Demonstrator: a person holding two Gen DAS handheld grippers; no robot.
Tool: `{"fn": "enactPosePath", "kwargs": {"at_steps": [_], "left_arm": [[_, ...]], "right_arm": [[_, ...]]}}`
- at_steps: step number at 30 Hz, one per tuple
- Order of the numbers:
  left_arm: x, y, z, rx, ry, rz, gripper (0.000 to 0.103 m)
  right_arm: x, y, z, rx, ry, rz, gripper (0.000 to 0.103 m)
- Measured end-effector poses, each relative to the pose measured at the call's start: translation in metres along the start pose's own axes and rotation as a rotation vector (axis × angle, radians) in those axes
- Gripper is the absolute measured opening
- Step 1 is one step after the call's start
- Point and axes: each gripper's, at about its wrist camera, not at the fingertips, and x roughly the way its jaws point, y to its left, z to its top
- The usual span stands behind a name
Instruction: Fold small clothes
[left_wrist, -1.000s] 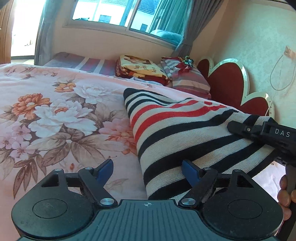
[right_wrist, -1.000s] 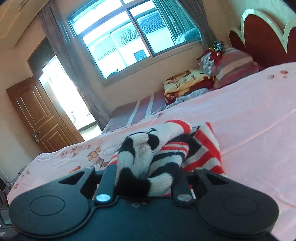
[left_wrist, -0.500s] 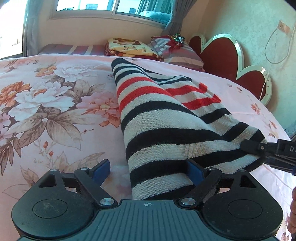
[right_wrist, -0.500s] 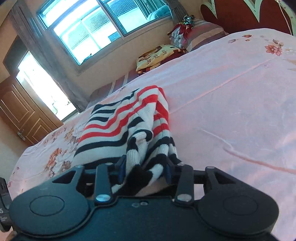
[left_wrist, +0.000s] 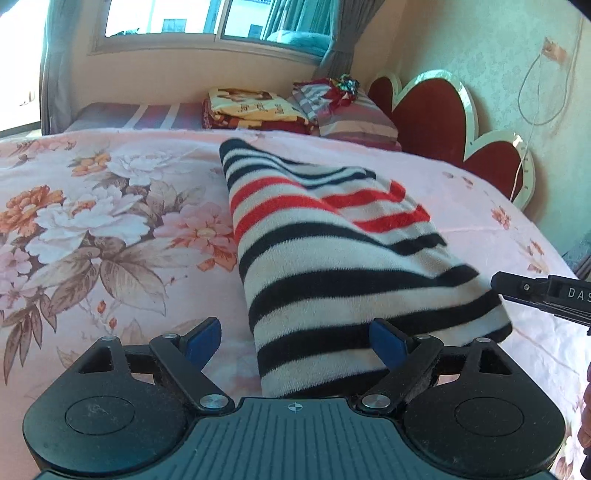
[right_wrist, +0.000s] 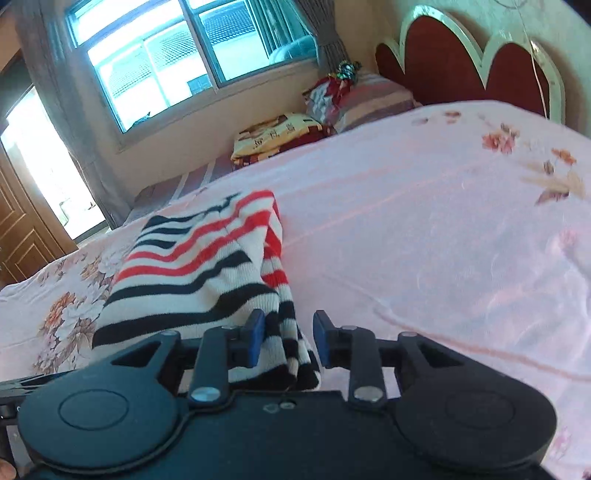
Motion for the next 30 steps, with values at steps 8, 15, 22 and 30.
{"fn": "enactPosePath", "kwargs": {"at_steps": [8,15,22,30], "left_arm": [[0.023,-0.003,0.057,-0.005,-0.063,0.052,0.087],[0.083,0.002,0.069,-0.025,0.002,0.125,0.087],[0.101,0.027,0.05,-0.151,0.015,0.068,0.097],[0.099,0.022,0.086,-0.133,-0.059,0.098,0.096]], "right_arm": [[0.056,0.043,0.044,-0.072,0.004,0.027,0.025],[0.13,0.056,0.06,-0.114,0.06,-0.064,0.022],[0.15,0.039,0.032,-0.219,-0.031,-0.023,0.024],[0.142,0.046,0.072,-0.137,-0.036,0.05,0.025]]}}
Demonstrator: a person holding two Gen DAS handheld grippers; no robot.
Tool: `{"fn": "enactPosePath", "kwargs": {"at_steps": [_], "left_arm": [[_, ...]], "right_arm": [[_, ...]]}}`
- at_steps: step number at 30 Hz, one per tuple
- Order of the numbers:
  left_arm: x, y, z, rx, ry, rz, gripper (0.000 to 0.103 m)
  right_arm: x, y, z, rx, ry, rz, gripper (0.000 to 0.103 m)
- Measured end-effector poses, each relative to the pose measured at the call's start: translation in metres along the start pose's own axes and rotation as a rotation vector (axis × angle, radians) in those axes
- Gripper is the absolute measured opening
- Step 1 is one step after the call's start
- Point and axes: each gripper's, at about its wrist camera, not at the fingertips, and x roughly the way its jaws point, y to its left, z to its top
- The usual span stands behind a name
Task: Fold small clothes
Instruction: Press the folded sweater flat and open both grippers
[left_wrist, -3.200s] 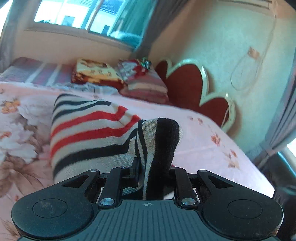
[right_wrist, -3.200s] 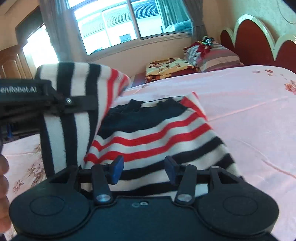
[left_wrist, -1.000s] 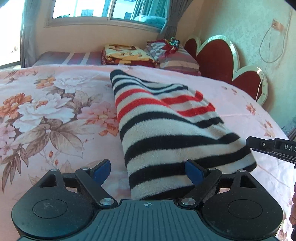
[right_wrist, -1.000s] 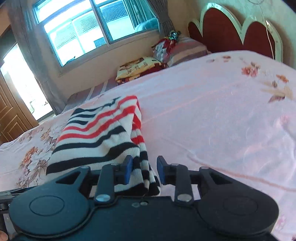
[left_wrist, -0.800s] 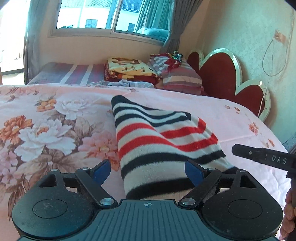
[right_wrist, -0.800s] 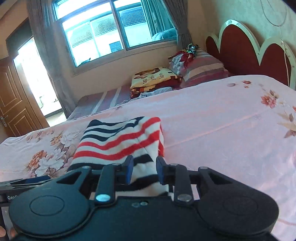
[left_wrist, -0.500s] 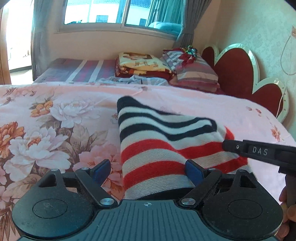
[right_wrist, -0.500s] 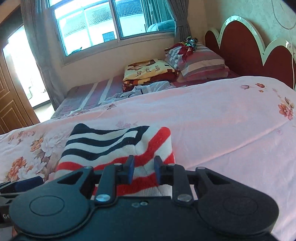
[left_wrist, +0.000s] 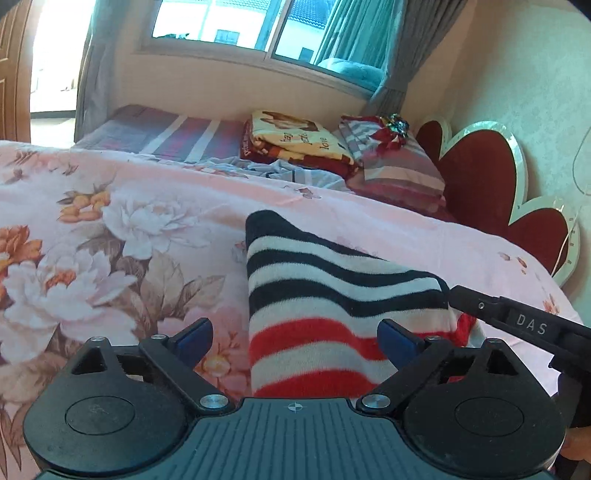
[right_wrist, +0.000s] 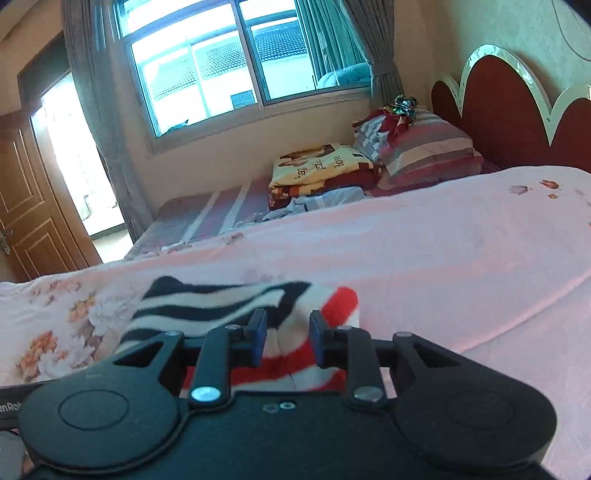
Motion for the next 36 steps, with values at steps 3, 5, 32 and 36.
{"fn": "enactPosePath", "kwargs": {"at_steps": [3,5,32,36], "left_arm": [[0.031,0.002,0.015,-0.004,0.054,0.065,0.096],[0.05,0.013,0.016,-0.047,0.105,0.086,0.096],[-0.007,-0.011,-0.029,0.083,0.046,0.068,0.097],[-0.011,-0.011,-0.03,0.064,0.062,0.073,0.097]], "right_arm": [[0.027,0.005,0.007,-0.021,0.059,-0.062,0.023],[0.04,0.004,0.006,-0.017,0.086,-0.067,0.023],[-0.021,-0.002,-0.033,-0.122,0.078,-0.043,0.023],[-0.034,0.004,-0.027,-0.097,0.084,-0.044,0.023]]}}
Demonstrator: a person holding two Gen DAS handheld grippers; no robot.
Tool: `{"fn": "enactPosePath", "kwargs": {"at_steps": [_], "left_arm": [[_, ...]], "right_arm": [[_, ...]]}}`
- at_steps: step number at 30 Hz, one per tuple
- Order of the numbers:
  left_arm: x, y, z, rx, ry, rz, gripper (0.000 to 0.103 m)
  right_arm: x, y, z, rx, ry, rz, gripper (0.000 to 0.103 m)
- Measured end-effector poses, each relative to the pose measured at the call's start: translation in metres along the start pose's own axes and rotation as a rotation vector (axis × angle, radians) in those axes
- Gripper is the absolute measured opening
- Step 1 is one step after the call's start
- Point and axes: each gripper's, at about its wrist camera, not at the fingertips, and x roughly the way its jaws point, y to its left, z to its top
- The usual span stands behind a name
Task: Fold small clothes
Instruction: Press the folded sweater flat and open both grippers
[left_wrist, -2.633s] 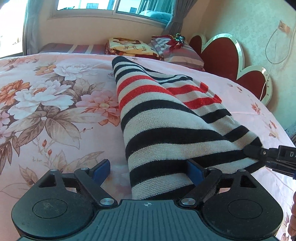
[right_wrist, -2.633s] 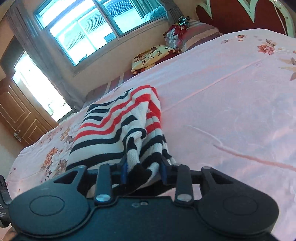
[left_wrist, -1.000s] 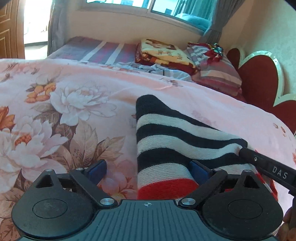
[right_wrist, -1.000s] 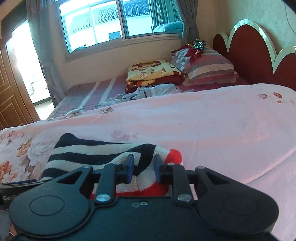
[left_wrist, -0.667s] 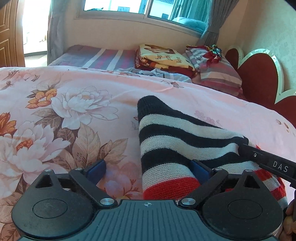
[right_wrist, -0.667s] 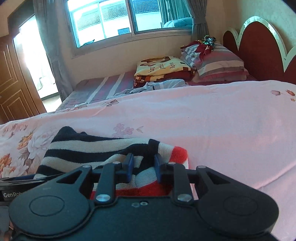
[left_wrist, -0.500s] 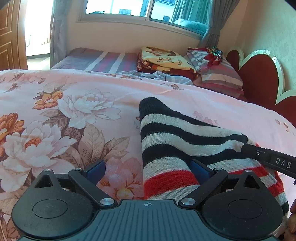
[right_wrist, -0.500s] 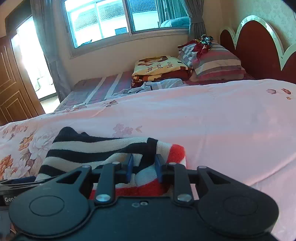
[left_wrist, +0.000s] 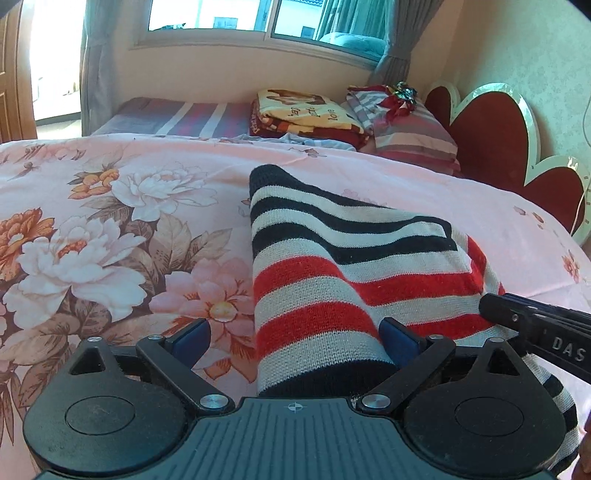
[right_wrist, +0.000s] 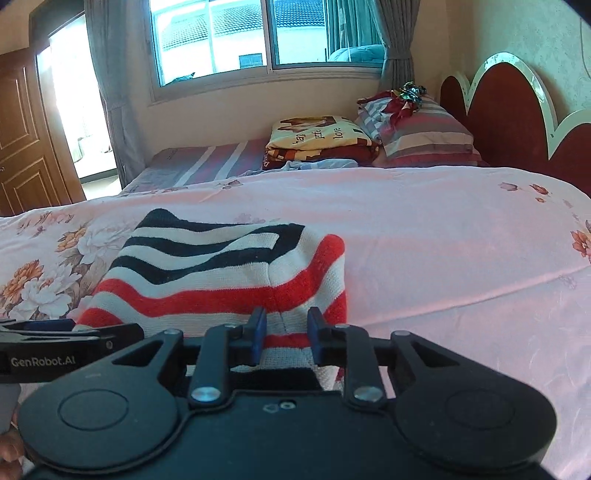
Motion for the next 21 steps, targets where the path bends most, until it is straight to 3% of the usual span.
{"fn": "enactPosePath", "kwargs": {"at_steps": [6,10,15,18,21], "left_arm": [[-0.006,-0.002,-0.01,0.009,-0.006,0.003,0.097],[-0.016,-0.005,-0.01,0.022,-0.001,0.012,0.097],[-0.038,-0.004,-0.022,0.035,-0.008,-0.017,0.097],[-0.05,-0.001,-0.027,0.017,-0.006,-0.024,0.097],[-0.064,0.003,-0.035,0.023,0.003,-0.043,0.097]], "right_arm": [[-0.014,0.003,-0.029,-0.055,0.002,-0.024,0.023],[-0.032,0.003,-0.022,0.013,0.007,-0.016,0.024],[-0.046,-0.001,-0.05,-0.032,0.026,-0.068,0.028],[-0.056,-0.006,-0.053,0.04,0.03,-0.066,0.034],[-0.075,-0.002,-0.058,0.05,-0.006,-0.087,0.028]]}}
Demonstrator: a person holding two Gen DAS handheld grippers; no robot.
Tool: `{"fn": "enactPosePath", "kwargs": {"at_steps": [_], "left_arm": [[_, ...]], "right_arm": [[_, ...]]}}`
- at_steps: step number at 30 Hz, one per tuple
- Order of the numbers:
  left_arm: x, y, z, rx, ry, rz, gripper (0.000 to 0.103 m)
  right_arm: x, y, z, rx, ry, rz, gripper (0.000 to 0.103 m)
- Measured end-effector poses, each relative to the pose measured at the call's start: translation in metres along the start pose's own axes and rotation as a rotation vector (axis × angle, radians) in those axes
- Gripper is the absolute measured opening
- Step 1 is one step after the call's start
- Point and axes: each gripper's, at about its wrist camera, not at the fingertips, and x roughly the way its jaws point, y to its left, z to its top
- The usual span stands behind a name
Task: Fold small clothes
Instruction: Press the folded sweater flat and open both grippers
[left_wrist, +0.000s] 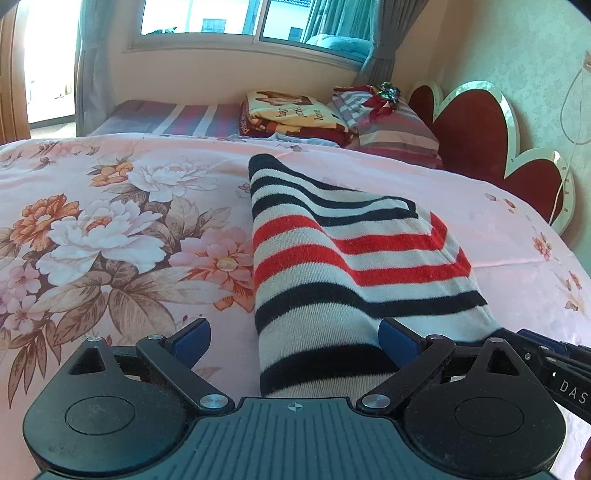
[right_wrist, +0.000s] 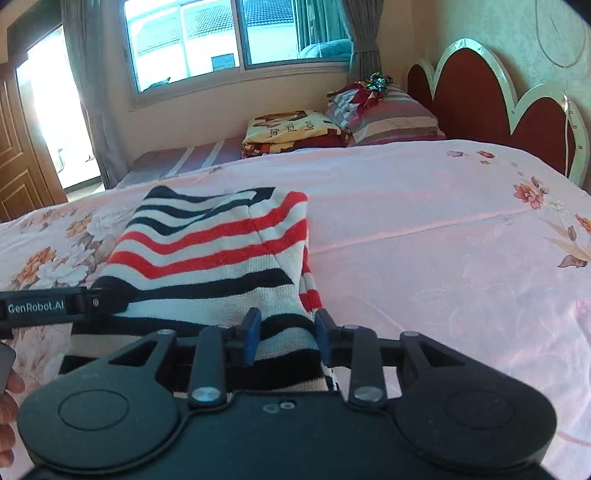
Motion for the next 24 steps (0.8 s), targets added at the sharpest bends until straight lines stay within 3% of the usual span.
{"fn": "enactPosePath", "kwargs": {"at_steps": [3,6,8,12,17,24], "left_arm": [[-0.006,0.001,-0.013,0.033,0.026,-0.002,0.097],[-0.001,0.008,-0.024,0.009,0.068,-0.012,0.097],[0.004,0.013,-0.028,-0.026,0.091,-0.019,0.097],[0.006,0.009,-0.036,0.012,0.089,0.011,0.102],[0.004,0.006,-0.039,0.04,0.083,0.024,0.103],[0.005,0.004,-0.038,0.035,0.095,0.042,0.103]], "right_arm": [[0.0,0.0,-0.017,-0.027,0.055,-0.04,0.023],[0.008,-0.013,-0.031,0.039,0.085,-0.053,0.026],[0.009,-0.01,-0.028,0.065,0.098,-0.068,0.027],[0.006,-0.007,-0.024,0.092,0.141,-0.095,0.028],[0.001,-0.005,-0.029,0.06,0.156,-0.138,0.043],[0.01,-0.018,-0.028,0.097,0.179,-0.078,0.045]]}}
